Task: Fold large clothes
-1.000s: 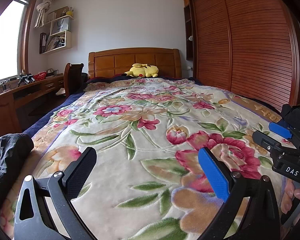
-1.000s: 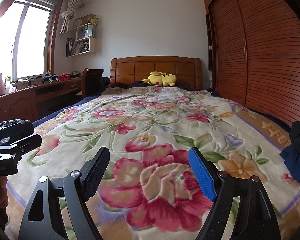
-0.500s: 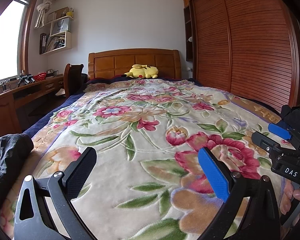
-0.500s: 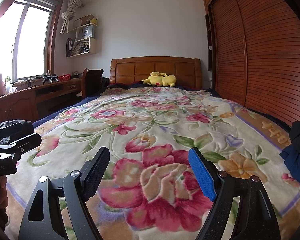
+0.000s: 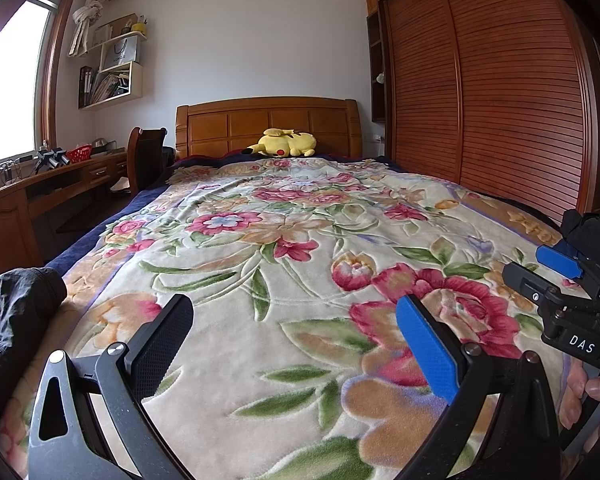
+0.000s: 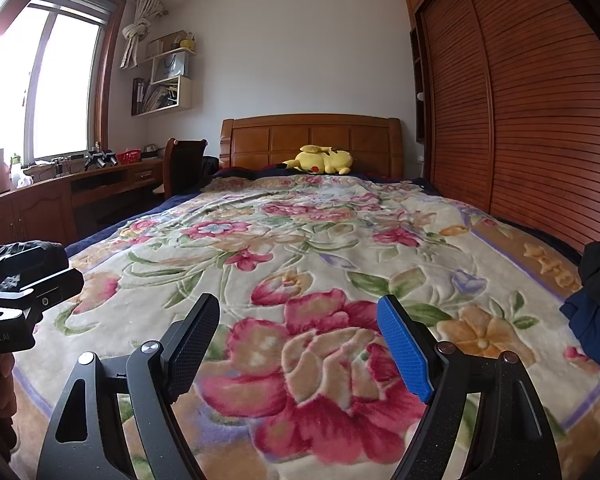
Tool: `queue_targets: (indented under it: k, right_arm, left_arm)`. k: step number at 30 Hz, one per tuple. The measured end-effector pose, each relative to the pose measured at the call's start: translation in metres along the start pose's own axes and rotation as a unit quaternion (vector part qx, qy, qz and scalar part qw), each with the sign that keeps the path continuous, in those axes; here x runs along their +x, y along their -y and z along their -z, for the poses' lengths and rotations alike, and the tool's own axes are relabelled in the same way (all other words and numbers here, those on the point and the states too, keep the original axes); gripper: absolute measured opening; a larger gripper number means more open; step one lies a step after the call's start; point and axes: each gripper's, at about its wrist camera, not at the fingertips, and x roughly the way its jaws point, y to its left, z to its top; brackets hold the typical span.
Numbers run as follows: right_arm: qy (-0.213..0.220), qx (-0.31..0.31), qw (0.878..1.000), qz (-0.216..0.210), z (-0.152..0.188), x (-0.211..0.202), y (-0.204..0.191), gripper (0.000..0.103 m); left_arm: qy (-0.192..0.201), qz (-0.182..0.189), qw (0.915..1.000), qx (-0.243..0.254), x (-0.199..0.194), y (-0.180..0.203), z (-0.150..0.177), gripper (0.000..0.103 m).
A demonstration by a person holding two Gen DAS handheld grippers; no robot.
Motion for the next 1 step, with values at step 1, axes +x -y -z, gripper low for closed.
queue_targets:
  k: [1]
  right_arm:
    - [0.000, 0.000, 1.000, 0.000, -0.0002, 0.0004, 0.0002, 0.082]
  left_arm:
    - [0.000, 0.000, 1.0000, 0.000, 0.0001, 0.0000, 0.0001, 0.102]
